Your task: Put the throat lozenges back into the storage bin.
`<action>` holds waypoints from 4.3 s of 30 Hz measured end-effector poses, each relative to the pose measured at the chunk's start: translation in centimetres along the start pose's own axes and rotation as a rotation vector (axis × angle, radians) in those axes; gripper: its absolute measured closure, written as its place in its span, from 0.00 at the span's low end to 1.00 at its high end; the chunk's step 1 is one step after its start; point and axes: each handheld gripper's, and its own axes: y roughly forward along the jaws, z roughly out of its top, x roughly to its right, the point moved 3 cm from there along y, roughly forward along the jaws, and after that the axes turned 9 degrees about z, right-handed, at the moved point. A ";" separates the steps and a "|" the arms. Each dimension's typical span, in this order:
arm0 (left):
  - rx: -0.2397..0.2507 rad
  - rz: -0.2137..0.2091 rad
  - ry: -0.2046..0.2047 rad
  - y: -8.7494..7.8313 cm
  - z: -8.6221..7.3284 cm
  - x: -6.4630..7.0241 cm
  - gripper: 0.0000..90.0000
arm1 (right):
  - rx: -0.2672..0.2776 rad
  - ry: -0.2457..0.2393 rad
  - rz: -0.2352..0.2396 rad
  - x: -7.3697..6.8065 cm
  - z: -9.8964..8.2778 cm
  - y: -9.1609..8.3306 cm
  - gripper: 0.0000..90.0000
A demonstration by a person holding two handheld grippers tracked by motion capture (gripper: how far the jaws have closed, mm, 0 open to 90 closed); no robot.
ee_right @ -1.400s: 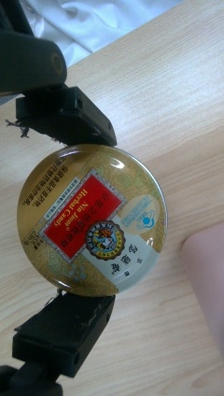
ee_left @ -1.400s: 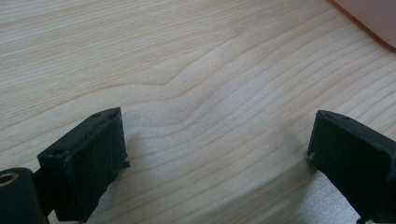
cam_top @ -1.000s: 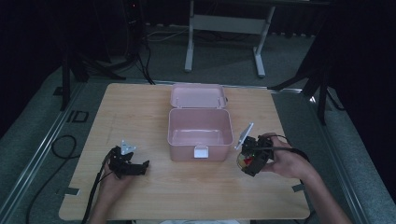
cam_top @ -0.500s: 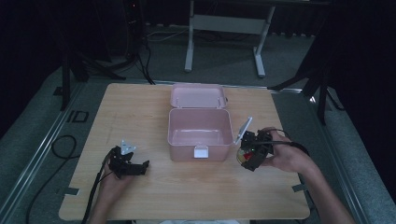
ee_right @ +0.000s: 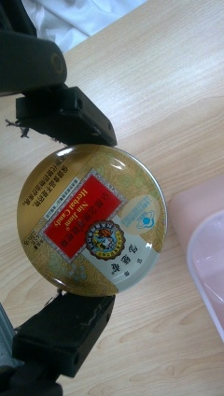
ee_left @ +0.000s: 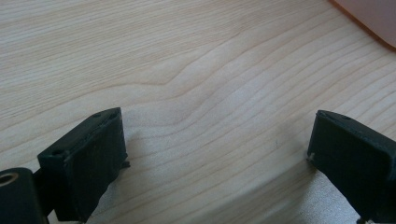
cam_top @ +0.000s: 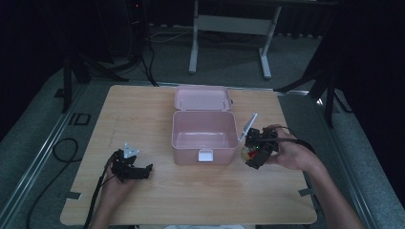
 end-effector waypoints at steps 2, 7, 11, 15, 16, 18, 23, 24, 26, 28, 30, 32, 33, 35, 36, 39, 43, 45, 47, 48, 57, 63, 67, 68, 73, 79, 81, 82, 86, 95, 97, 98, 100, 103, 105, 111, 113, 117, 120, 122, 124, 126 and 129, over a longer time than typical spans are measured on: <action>0.000 0.000 0.000 0.0 0.0 0.0 0.05 | 0.001 -0.002 0.002 0.1 0.2 0.0 0.23; 0.000 0.000 0.000 0.0 0.0 0.0 0.05 | -0.001 -0.006 -0.003 0.3 0.6 -0.1 0.23; 0.001 0.000 0.000 0.0 0.0 0.0 0.05 | 0.006 -0.004 -0.005 0.5 1.0 -0.3 0.23; 0.000 0.000 0.001 0.0 0.0 0.0 0.05 | 0.008 -0.004 -0.007 0.7 1.3 -0.4 0.23; 0.000 0.000 0.001 0.0 0.0 0.0 0.05 | 0.007 -0.006 -0.007 0.7 1.4 -0.5 0.23; 0.000 0.000 0.001 0.0 0.0 0.0 0.05 | 0.006 -0.006 -0.009 0.8 1.5 -0.5 0.23; -0.001 0.000 0.001 0.0 0.0 0.0 0.05 | 0.005 -0.002 -0.010 0.9 1.8 -0.6 0.23; 0.000 0.000 0.001 0.0 0.0 0.0 0.05 | 0.004 -0.003 -0.010 1.0 1.8 -0.6 0.23; 0.000 0.000 0.001 0.0 0.0 0.0 0.05 | 0.003 -0.002 -0.010 1.1 1.9 -0.6 0.23; 0.000 0.000 0.001 0.0 0.0 0.0 0.05 | 0.004 -0.002 -0.011 1.2 2.0 -0.7 0.23; 0.000 0.000 0.001 0.0 0.0 0.0 0.05 | 0.004 -0.002 -0.012 1.2 2.1 -0.8 0.23; 0.000 0.000 0.001 0.0 0.0 0.0 0.05 | 0.005 -0.003 -0.014 1.3 2.3 -1.0 0.23; 0.000 0.000 0.001 0.0 0.0 0.0 0.05 | 0.006 -0.002 -0.015 1.3 2.3 -1.0 0.23; 0.000 0.000 0.001 0.0 0.0 0.0 0.05 | 0.009 -0.005 -0.017 1.4 2.5 -1.2 0.23; 0.000 0.000 0.001 0.0 0.0 0.0 0.05 | 0.009 -0.005 -0.017 1.4 2.5 -1.2 0.23; -0.001 0.000 0.002 0.0 0.0 0.0 0.05 | 0.011 -0.003 -0.019 1.5 2.9 -1.3 0.23; -0.001 0.000 0.002 0.0 0.0 0.0 0.05 | 0.007 -0.004 -0.020 1.5 3.1 -1.3 0.23; -0.001 0.000 0.002 0.0 0.0 0.0 0.05 | 0.004 -0.004 -0.019 1.6 3.2 -1.4 0.23; -0.001 0.000 0.002 0.0 0.0 0.0 0.05 | 0.003 -0.002 -0.020 1.6 3.2 -1.4 0.23; -0.001 0.000 0.002 0.0 0.0 0.0 0.05 | 0.003 -0.004 -0.020 1.6 3.3 -1.4 0.23; -0.003 0.000 0.004 0.0 0.0 0.0 0.05 | -0.004 -0.006 -0.020 1.8 4.1 -1.4 0.23; -0.005 -0.001 0.004 0.0 0.0 0.0 0.05 | -0.005 -0.008 -0.021 1.9 4.7 -1.2 0.23; -0.005 -0.001 0.004 0.0 0.0 0.0 0.05 | -0.005 -0.006 -0.021 2.0 5.0 -1.2 0.23; -0.005 -0.001 0.004 0.0 0.0 0.0 0.05 | -0.004 -0.005 -0.022 2.0 5.1 -1.2 0.23; -0.005 -0.001 0.004 0.0 0.0 0.0 0.05 | -0.003 -0.009 -0.017 2.1 5.5 -1.1 0.23; -0.004 -0.001 0.004 0.0 0.0 0.0 0.05 | -0.006 -0.011 -0.015 2.2 6.1 -0.9 0.23; -0.004 -0.001 0.004 0.0 0.0 0.0 0.05 | -0.005 -0.010 -0.014 2.2 6.2 -0.9 0.23; -0.005 -0.001 0.004 0.0 0.0 0.0 0.05 | -0.005 -0.008 -0.014 2.2 6.3 -0.9 0.23; -0.004 -0.001 0.004 0.0 0.0 0.0 0.05 | 0.000 -0.013 -0.012 2.2 6.7 -0.9 0.23; -0.004 -0.001 0.004 0.0 0.0 0.0 0.05 | -0.008 -0.022 -0.016 2.2 7.4 -0.6 0.23; -0.004 -0.001 0.004 0.0 0.0 0.0 0.05 | -0.010 -0.024 -0.017 2.1 7.6 -0.6 0.23; -0.004 -0.001 0.004 0.0 0.0 0.0 0.05 | -0.008 -0.025 -0.018 2.1 7.6 -0.6 0.23; -0.005 -0.001 0.004 0.0 0.0 0.0 0.05 | -0.007 -0.027 -0.021 2.2 7.8 -0.5 0.23; -0.004 -0.001 0.004 0.0 0.0 0.0 0.05 | -0.007 -0.025 -0.020 2.2 7.9 -0.4 0.23; -0.005 -0.001 0.004 0.0 0.0 0.0 0.05 | -0.008 -0.027 -0.022 2.2 8.0 -0.4 0.23; -0.005 -0.001 0.004 0.0 0.0 0.0 0.05 | -0.008 -0.030 -0.024 2.2 8.4 -0.2 0.23; -0.004 -0.002 0.004 0.0 0.0 0.0 0.05 | -0.007 -0.025 -0.025 2.2 8.5 -0.2 0.23; -0.004 -0.002 0.005 0.0 0.0 0.0 0.05 | -0.007 -0.025 -0.022 2.3 8.8 -0.1 0.23; -0.005 -0.002 0.005 0.0 0.0 0.0 0.05 | -0.006 -0.024 -0.019 2.3 9.0 0.1 0.23; -0.004 -0.002 0.005 0.0 0.0 0.0 0.05 | -0.008 -0.024 -0.019 2.4 9.1 0.2 0.23; -0.005 -0.002 0.005 0.0 0.0 0.0 0.05 | -0.010 -0.024 -0.016 2.4 9.2 0.4 0.23; -0.005 -0.002 0.005 0.0 0.0 0.0 0.05 | -0.011 -0.025 -0.016 2.4 9.3 0.4 0.23; -0.004 -0.002 0.005 0.0 0.0 0.0 0.05 | -0.009 -0.022 -0.014 2.5 9.4 0.5 0.23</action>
